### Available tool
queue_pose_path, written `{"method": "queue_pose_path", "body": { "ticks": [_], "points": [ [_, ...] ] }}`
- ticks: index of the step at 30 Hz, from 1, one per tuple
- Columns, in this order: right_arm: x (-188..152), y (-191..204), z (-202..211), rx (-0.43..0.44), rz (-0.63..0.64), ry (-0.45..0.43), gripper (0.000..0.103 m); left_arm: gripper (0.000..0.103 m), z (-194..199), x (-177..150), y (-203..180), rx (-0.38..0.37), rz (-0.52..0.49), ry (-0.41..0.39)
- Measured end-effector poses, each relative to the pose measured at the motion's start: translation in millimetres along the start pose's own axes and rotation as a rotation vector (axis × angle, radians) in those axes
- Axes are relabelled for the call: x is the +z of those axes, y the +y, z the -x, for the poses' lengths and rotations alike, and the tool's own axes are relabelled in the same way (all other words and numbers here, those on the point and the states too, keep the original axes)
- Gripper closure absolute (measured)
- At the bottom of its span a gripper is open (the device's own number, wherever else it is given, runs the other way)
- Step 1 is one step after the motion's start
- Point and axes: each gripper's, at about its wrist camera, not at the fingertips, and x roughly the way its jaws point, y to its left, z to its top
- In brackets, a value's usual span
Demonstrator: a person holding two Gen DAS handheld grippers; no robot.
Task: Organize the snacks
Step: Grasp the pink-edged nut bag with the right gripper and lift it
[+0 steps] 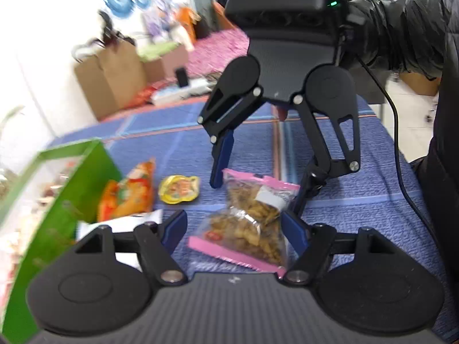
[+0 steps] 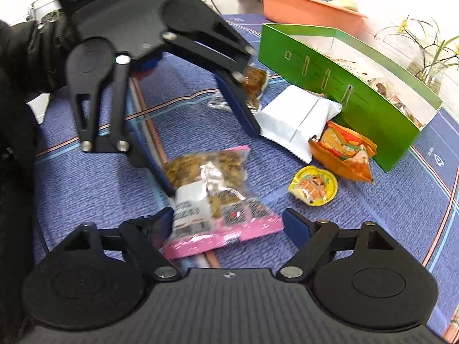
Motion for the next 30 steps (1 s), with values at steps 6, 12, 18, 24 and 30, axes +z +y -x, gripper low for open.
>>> {"method": "queue_pose_path", "body": {
  "ticks": [6,12,18,24,30],
  "points": [
    [-2.2,5.5,7.1,-0.003,0.071,-0.018,0.0,0.027,-13.3,1.4,9.8,-0.054,0.032,0.054],
    [3.1,15.6,7.3,-0.017,0.196,-0.027,0.0,0.039,-11.5,-1.4,12.3,-0.088,0.097,0.069],
    [8.5,26.5,12.1,-0.049,0.246,-0.084,0.03,0.05,9.8,-15.1,10.2,-0.017,0.151,0.018],
    [20.0,17.8,7.7,-0.059,0.144,-0.226,0.061,0.051,44.8,-33.5,4.5,0.167,0.242,-0.046],
    [34.3,10.6,-2.9,-0.082,0.036,-0.374,0.078,0.051,77.5,-41.7,10.1,0.281,0.337,-0.152]
  ]
}}
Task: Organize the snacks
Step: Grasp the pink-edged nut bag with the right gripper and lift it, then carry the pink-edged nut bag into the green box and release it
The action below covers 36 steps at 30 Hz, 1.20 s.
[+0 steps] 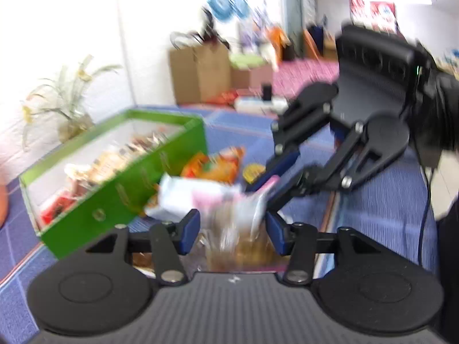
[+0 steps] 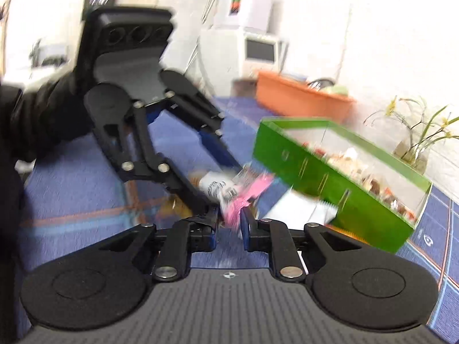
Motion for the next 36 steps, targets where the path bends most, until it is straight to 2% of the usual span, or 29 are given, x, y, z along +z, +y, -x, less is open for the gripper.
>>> {"method": "queue_pose_path", "body": {
  "ticks": [2,4,8,11,14,18,22,24,28,32,36],
  "points": [
    [5.5,-3.7,-3.2,-0.016,-0.033,-0.045,0.081,0.05,9.2,1.3,9.5,0.001,0.045,-0.054],
    [10.4,-8.9,-7.6,-0.021,-0.066,-0.066,0.081,0.051,11.2,1.9,15.2,0.015,0.075,-0.065],
    [10.4,-11.9,-17.5,-0.016,-0.105,-0.057,0.082,0.051,10.4,-7.1,15.0,0.03,0.071,0.02],
    [5.0,-9.7,-18.8,-0.006,-0.116,-0.026,0.082,0.043,11.1,-15.6,14.2,0.049,0.081,0.056],
    [0.1,-9.1,-20.4,-0.004,-0.133,0.003,0.082,0.043,4.1,-22.5,10.5,0.063,0.085,0.085],
    [-11.7,-5.4,-15.8,0.0,-0.19,0.001,0.083,0.045,-9.0,-30.4,2.1,0.035,0.071,0.11],
    [-15.4,0.0,-10.9,-0.033,-0.265,-0.04,0.084,0.047,-6.8,-34.0,-6.3,0.068,0.112,0.072],
    [-14.0,2.8,-7.0,-0.047,-0.293,-0.08,0.084,0.047,-0.8,-36.7,-15.3,0.109,0.123,0.031],
    [-5.9,6.7,-6.2,-0.069,-0.279,-0.134,0.083,0.047,10.1,-37.0,-25.3,0.181,0.156,-0.032],
    [5.5,5.4,-1.6,-0.079,-0.261,-0.182,0.083,0.047,21.8,-27.5,-21.1,0.199,0.152,-0.08],
    [21.4,-0.4,1.4,-0.125,-0.225,-0.239,0.083,0.047,28.3,-7.0,-10.9,0.219,0.114,-0.119]
  ]
}}
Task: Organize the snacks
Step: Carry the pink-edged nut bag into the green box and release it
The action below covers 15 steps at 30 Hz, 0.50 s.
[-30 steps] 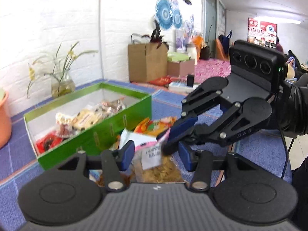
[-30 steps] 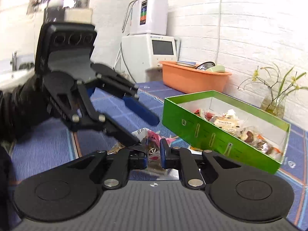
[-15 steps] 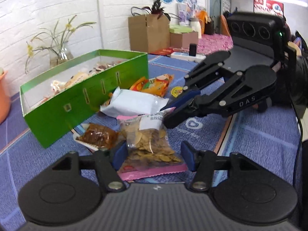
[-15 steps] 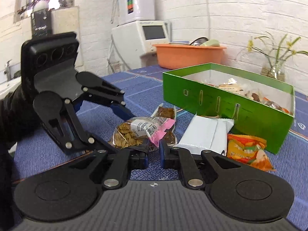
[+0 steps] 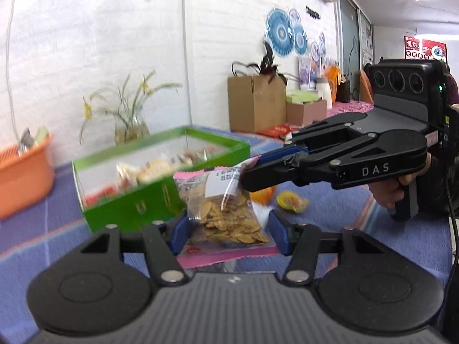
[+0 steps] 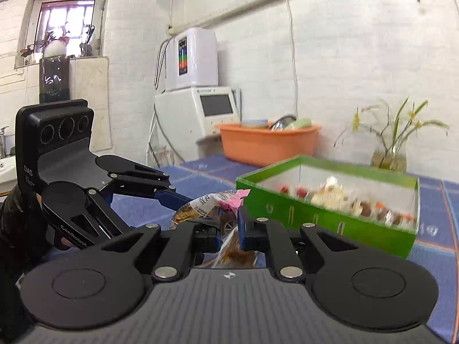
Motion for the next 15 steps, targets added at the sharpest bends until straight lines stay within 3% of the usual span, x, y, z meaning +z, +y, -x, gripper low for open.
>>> {"method": "queue_pose_path", "body": {
  "ticks": [5,9,15],
  "points": [
    [21.5,-19.3,-11.9,-0.053,-0.028,-0.074,0.082,0.047,-16.1,33.5,15.7,0.054,-0.046,-0.036],
    [32.7,-45.8,-32.8,-0.099,-0.088,-0.112,0.082,0.047,-46.2,52.8,25.4,0.145,-0.036,-0.038],
    [21.6,-105.2,-78.0,-0.128,-0.36,-0.085,0.082,0.047,-112.7,58.9,49.9,0.278,0.045,0.054]
  ]
}}
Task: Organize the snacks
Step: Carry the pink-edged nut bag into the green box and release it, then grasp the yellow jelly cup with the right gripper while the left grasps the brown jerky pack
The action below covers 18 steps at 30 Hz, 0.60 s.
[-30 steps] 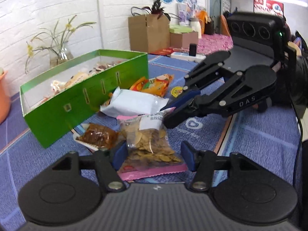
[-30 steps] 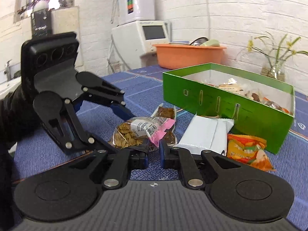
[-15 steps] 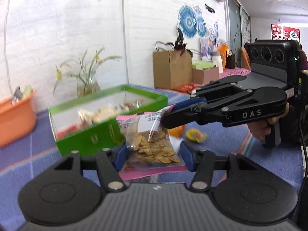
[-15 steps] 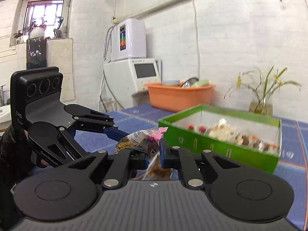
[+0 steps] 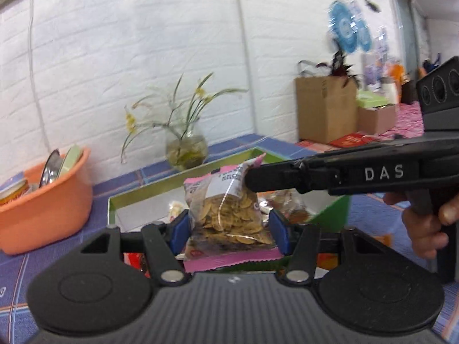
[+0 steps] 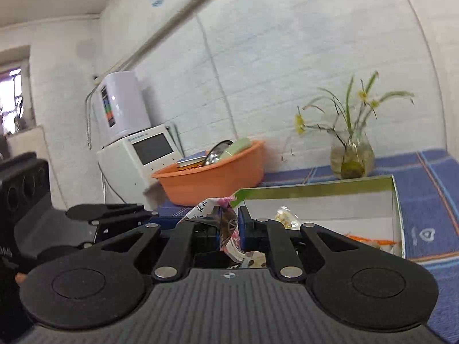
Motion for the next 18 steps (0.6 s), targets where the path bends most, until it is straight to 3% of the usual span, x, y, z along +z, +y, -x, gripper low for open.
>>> {"method": "queue_pose_path", "body": {
  "ticks": [1,3,4,5,7,11,15,18],
  "points": [
    [-0.9,-9.0,-6.0,0.0,-0.057,0.002,0.082,0.047,-9.4,0.0,0.8,0.017,0.008,0.019],
    [-2.2,-22.5,-12.2,-0.011,-0.167,0.007,0.064,0.045,-23.4,-1.7,4.6,0.052,0.035,0.054],
    [-2.6,-27.7,-10.7,-0.04,-0.214,-0.012,0.044,0.044,-25.6,-3.6,5.8,0.071,0.04,0.056],
    [-2.5,-31.6,-6.5,-0.059,-0.251,-0.034,0.015,0.036,-25.0,-5.3,6.9,0.084,0.042,0.048],
    [-1.8,-35.2,6.4,-0.066,-0.271,-0.071,0.0,0.036,-17.8,-8.9,9.4,0.098,0.042,0.025],
    [6.2,-26.4,39.1,-0.088,-0.161,-0.055,0.0,0.032,1.9,-11.8,9.3,0.152,0.018,0.012],
    [3.5,-15.0,75.2,-0.169,-0.091,-0.008,0.001,0.027,37.8,-24.2,-0.1,0.229,0.012,-0.009],
    [-9.0,-7.2,99.1,-0.243,-0.055,0.045,0.007,0.02,60.8,-38.7,-11.1,0.31,0.071,-0.005]
  ]
}}
